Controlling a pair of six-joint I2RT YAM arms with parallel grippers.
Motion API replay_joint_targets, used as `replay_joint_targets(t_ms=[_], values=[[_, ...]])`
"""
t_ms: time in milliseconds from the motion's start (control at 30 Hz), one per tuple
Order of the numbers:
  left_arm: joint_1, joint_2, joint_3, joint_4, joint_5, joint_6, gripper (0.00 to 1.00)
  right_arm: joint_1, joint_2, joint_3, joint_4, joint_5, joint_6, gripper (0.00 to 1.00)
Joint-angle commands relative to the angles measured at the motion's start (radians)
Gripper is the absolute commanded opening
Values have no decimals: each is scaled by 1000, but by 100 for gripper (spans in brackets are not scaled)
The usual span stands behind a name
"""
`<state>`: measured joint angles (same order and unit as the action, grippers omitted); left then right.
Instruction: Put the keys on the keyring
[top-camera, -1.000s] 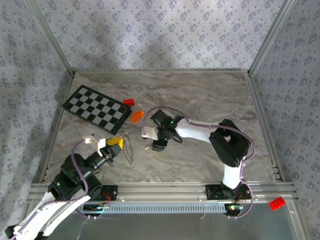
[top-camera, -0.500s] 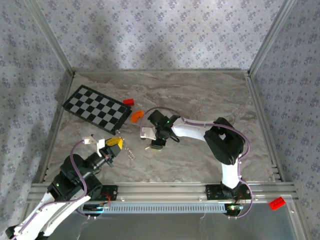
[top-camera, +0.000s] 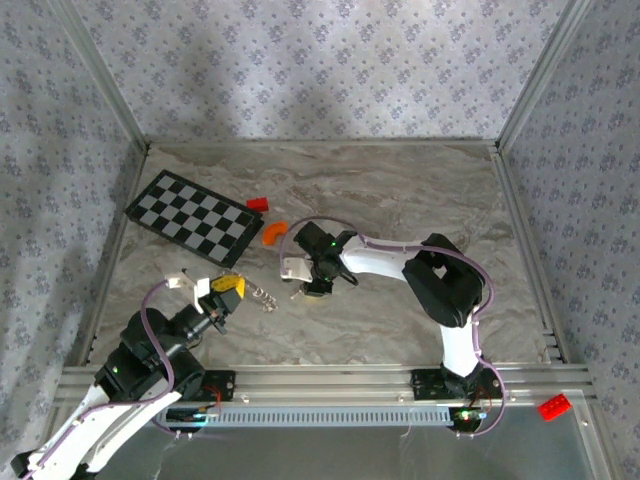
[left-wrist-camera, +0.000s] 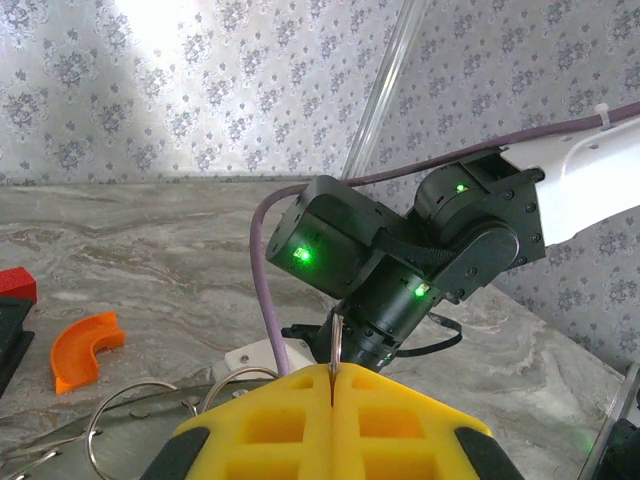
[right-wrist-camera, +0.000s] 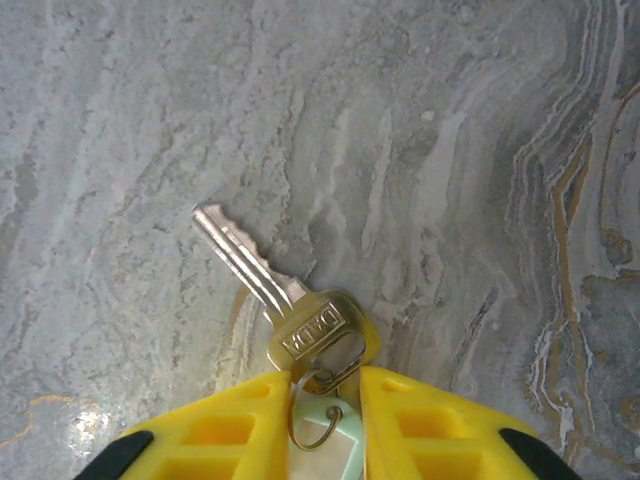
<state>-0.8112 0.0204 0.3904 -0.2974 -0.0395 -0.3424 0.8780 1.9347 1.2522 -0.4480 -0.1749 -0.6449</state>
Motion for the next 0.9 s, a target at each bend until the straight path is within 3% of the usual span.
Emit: replay_joint_targets(t_ms=[0, 267, 433, 633, 867], values=[[5, -13, 32, 16, -8, -7, 0, 8, 14, 14, -40, 38, -4, 17], [5, -14, 32, 16, -2, 1, 0, 6, -48, -37, -35, 71, 69, 0], [5, -9, 29, 24, 5, 16, 0, -12, -119, -102, -35, 140, 198, 0], [6, 15, 29, 50, 28, 27, 0, -10, -261, -227, 31, 90, 436, 0], [5, 42, 30, 77, 47, 37, 0, 3, -410, -439, 169, 121, 763, 0]])
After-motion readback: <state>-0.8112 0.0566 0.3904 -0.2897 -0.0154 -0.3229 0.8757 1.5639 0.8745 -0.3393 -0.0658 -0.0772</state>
